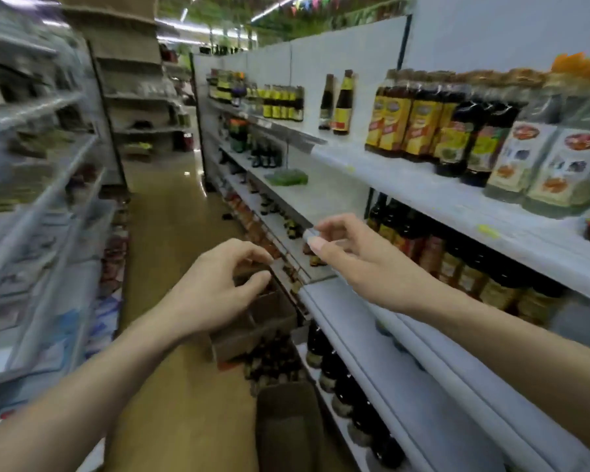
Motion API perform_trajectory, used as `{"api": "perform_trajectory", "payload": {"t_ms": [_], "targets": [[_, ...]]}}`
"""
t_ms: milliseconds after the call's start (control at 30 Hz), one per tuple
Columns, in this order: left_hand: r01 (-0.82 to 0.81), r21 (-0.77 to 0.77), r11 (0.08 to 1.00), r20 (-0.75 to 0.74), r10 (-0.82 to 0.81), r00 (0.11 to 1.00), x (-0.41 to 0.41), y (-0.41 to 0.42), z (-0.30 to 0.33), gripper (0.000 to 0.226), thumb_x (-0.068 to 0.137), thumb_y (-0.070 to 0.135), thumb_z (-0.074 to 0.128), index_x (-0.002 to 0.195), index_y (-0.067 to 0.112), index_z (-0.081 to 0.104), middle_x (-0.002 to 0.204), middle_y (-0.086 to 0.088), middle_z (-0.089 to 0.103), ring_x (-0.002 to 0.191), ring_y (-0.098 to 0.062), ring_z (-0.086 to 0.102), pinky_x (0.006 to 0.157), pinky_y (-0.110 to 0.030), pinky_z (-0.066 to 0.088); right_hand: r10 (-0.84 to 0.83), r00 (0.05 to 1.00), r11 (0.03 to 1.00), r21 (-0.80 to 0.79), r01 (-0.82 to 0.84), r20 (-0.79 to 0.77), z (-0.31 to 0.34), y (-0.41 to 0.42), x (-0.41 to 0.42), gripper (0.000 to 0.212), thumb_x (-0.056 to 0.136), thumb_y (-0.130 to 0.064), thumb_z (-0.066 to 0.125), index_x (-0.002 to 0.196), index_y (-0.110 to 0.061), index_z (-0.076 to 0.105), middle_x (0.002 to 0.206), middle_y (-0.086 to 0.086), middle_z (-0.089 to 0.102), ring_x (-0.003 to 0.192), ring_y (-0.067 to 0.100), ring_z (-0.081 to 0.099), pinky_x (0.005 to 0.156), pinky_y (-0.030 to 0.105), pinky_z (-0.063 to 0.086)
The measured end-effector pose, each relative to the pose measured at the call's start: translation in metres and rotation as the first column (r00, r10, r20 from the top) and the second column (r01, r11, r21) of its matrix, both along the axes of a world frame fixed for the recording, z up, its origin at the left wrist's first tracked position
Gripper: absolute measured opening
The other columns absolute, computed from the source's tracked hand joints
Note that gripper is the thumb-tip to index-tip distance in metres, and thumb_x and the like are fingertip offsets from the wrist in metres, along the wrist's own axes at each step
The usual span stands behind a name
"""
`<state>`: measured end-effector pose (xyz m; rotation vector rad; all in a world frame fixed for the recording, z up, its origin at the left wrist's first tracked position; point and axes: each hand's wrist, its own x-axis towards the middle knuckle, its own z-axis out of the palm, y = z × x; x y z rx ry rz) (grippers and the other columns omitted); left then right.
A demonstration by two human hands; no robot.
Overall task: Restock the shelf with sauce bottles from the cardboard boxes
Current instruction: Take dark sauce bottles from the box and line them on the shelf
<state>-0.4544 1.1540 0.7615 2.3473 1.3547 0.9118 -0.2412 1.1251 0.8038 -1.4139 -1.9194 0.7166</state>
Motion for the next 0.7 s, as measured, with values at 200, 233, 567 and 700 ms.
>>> {"api": "perform_trajectory", "payload": {"t_ms": [200, 233, 567, 700], "targets": [[-0.121, -0.100, 0.988, -0.052, 0.116, 0.992, -0.070, 0.094, -0.028, 0.018, 0.091, 0.033, 0.060, 0.096, 0.048, 0.052, 0.101, 0.028, 0.053, 0.096, 0.013, 0.051, 0.075, -0.007, 0.038, 0.076, 0.997, 0.997, -0.001, -0.076, 0.025, -0.027, 0.112, -0.054, 0.038, 0.095, -0.053, 0.044, 0.124, -0.028, 0.046, 0.113, -0.018, 0.052, 0.103, -0.005, 0.052, 0.077, 0.010, 0.043], [-0.142, -0.121, 0.982, -0.048, 0.137, 0.989, -0.082, 0.112, -0.028, 0.018, 0.091, 0.032, 0.060, 0.094, 0.048, 0.053, 0.101, 0.026, 0.055, 0.097, 0.010, 0.053, 0.079, -0.011, 0.040, 0.094, 0.995, 0.995, -0.013, -0.094, 0.018, -0.030, 0.135, -0.063, 0.039, 0.095, -0.053, 0.044, 0.124, -0.028, 0.047, 0.113, -0.018, 0.053, 0.105, -0.001, 0.054, 0.082, 0.014, 0.044], [-0.429, -0.228, 0.874, 0.065, 0.454, 0.889, -0.195, 0.228, -0.032, 0.013, 0.094, 0.022, 0.058, 0.106, 0.020, 0.063, 0.100, 0.005, 0.065, 0.092, -0.005, 0.061, 0.086, -0.023, 0.050, 0.300, 0.953, 0.952, -0.047, -0.301, -0.040, -0.043, 0.335, -0.194, 0.038, 0.092, -0.057, 0.046, 0.119, -0.030, 0.051, 0.111, -0.014, 0.058, 0.106, 0.005, 0.059, 0.096, 0.035, 0.051], [-0.471, -0.285, 0.835, 0.031, 0.499, 0.866, -0.245, 0.271, -0.043, 0.013, 0.095, 0.028, 0.056, 0.108, 0.024, 0.060, 0.098, 0.008, 0.064, 0.092, -0.006, 0.061, 0.077, -0.018, 0.047, 0.348, 0.938, 0.936, -0.064, -0.347, -0.005, -0.059, 0.396, -0.245, 0.040, 0.092, -0.058, 0.045, 0.120, -0.030, 0.051, 0.109, -0.014, 0.058, 0.104, 0.005, 0.059, 0.093, 0.032, 0.052]]}}
